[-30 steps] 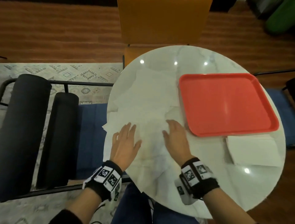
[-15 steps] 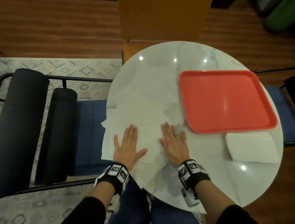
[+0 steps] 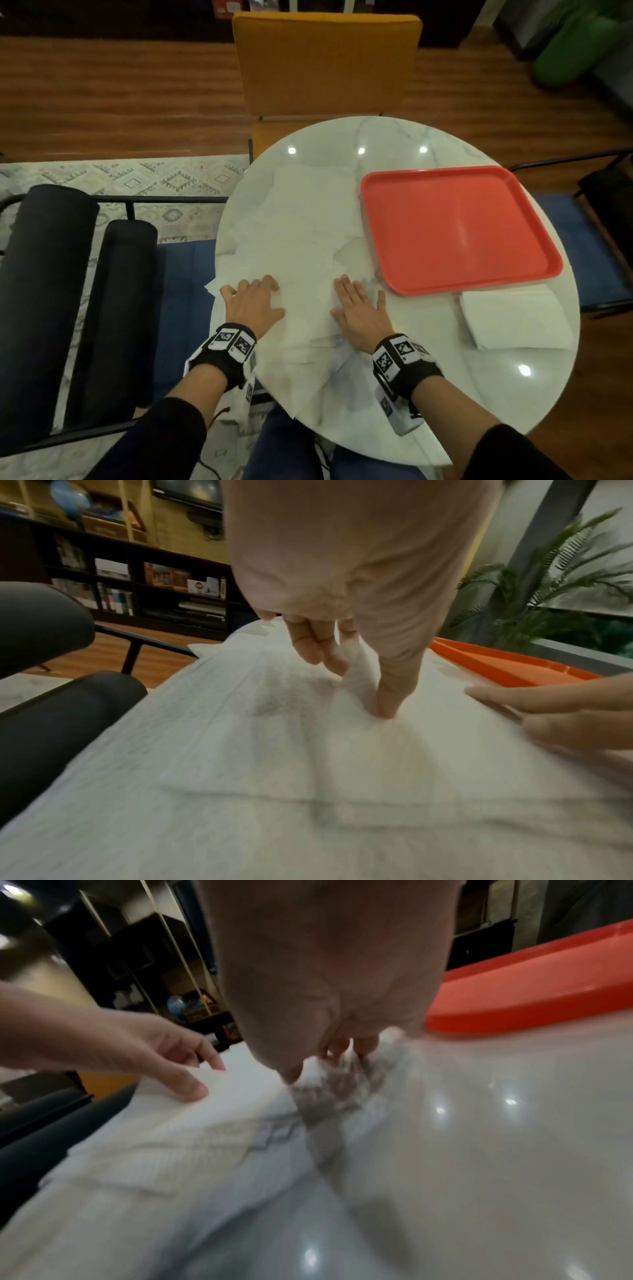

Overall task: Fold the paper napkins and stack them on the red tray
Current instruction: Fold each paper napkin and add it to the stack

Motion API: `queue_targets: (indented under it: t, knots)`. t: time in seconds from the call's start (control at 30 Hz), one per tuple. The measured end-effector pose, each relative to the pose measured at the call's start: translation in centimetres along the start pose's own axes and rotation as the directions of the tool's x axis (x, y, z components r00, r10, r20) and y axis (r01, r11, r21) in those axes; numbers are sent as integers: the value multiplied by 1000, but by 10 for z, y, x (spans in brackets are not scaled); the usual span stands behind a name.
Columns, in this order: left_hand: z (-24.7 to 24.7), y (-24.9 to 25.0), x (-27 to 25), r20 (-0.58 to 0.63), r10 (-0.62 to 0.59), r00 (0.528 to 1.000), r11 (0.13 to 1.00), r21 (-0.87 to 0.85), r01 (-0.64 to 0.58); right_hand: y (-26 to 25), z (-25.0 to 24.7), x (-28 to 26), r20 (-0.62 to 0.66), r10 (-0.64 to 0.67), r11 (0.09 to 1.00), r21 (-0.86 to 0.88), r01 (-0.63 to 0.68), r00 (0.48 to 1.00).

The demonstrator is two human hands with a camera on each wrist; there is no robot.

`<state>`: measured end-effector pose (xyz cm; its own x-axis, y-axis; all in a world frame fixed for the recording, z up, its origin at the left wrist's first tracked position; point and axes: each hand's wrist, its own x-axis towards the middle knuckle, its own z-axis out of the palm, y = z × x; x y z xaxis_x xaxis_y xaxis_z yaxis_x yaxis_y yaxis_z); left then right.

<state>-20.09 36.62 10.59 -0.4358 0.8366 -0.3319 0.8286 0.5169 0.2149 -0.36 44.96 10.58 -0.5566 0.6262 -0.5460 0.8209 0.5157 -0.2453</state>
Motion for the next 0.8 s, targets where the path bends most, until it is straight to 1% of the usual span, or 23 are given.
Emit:
queue_targets:
  t: [0.03, 0.1, 0.17, 0.23, 0.27, 0.33, 0.4, 0.43, 0.47, 0.5, 0.57, 0.63, 0.7, 0.73, 0.77, 0.8]
  knots:
    - [-4, 3, 0, 14, 1, 1000, 1000, -9, -1, -1, -8, -1, -3, -25, 1000, 0, 25, 1000]
    - [-12, 14, -4, 33, 28, 999, 998, -56, -26, -2, -27, -5, -50, -112, 993, 24, 114, 992]
    - [-24, 31, -11, 72, 83, 994, 977, -203, -67, -1, -49, -15, -100, -197, 975, 89, 206, 975]
    - [-41, 53, -22, 135, 203, 970, 905, -404, -132, 6, -70, -27, -109, -231, 958, 148, 245, 967]
    - [-51, 66, -28, 143, 261, 955, 857, -490, -161, 12, -80, -35, -101, -224, 955, 178, 239, 969]
    - [-73, 93, -40, 95, 319, 943, 784, -585, -207, 35, -95, -47, -117, -181, 959, 200, 201, 977]
    - [-88, 121, -48, 10, 335, 942, 722, -646, -250, 67, -105, -63, -203, -119, 947, 272, 172, 972]
    - [-94, 135, -51, -32, 339, 940, 692, -669, -272, 85, -110, -72, -248, -85, 914, 365, 175, 965]
    - [-97, 149, -52, -65, 340, 938, 663, -691, -288, 103, -114, -83, -286, -50, 852, 487, 190, 957]
    - [-98, 163, -54, -87, 336, 938, 629, -720, -292, 121, -117, -93, -309, -2, 758, 619, 203, 951]
    - [-96, 190, -58, -104, 308, 946, 559, -785, -268, 156, -118, -113, -303, 92, 532, 820, 210, 948]
    - [-90, 216, -61, -110, 274, 955, 489, -839, -237, 186, -111, -127, -274, 157, 365, 909, 202, 949]
    - [-79, 240, -63, -116, 239, 964, 444, -870, -215, 215, -100, -134, -234, 227, 214, 959, 186, 945]
    - [-72, 251, -64, -95, 225, 970, 430, -883, -186, 229, -95, -137, -216, 271, 155, 971, 179, 938]
    - [-65, 261, -65, -50, 218, 975, 415, -899, -139, 244, -91, -140, -201, 317, 117, 978, 173, 927]
    - [-58, 270, -66, 5, 214, 977, 398, -914, -82, 259, -88, -142, -188, 359, 101, 982, 162, 914]
